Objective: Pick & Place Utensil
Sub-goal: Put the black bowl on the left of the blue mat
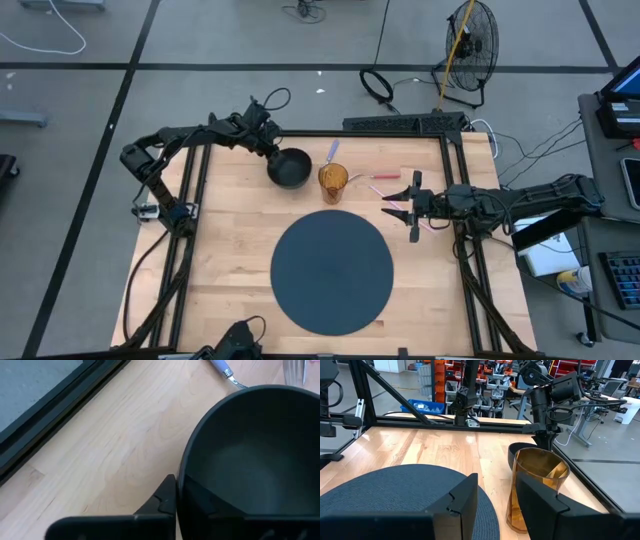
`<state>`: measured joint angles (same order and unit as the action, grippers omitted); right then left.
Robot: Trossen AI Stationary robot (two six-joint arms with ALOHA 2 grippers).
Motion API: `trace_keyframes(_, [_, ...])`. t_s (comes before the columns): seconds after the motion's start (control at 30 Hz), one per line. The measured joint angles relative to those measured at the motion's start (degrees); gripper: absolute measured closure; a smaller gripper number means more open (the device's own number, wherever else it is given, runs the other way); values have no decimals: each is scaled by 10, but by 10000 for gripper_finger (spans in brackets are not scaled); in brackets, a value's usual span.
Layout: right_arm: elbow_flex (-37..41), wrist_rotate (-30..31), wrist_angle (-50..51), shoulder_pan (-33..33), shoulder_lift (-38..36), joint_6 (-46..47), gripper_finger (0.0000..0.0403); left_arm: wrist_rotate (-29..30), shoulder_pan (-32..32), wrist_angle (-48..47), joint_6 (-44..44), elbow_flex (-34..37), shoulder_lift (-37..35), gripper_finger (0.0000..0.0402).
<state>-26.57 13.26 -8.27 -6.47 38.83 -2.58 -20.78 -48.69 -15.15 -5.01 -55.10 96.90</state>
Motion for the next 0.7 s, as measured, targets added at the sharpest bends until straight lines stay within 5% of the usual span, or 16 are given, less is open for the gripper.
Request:
trace_keyframes(0.33, [0, 0, 0, 0, 0, 0, 273, -1, 0, 0, 1, 0, 0, 359])
trace_keyframes(0.7, [28, 2, -5, 0, 0, 0, 273, -1, 0, -1, 0, 0, 0, 393])
